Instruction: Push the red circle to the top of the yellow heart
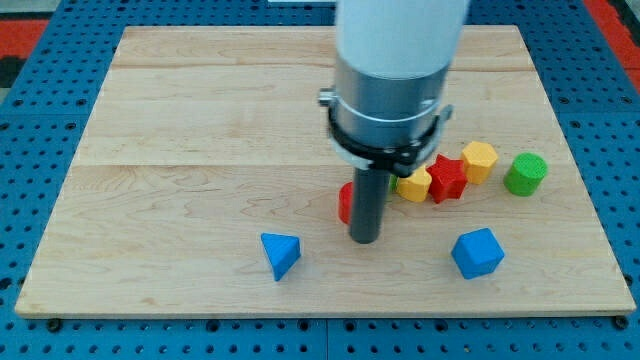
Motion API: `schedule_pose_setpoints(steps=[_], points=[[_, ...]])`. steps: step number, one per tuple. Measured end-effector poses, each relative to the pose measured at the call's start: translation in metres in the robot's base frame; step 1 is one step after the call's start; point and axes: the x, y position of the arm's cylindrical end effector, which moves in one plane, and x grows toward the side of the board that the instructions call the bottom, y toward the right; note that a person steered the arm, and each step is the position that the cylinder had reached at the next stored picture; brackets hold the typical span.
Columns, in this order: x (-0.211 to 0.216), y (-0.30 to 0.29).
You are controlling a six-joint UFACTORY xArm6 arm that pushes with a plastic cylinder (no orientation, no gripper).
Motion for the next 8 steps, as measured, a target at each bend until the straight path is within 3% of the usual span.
schedule_pose_setpoints(steps=[2, 8], points=[[-0.006, -0.035], [-0.115, 0.058]])
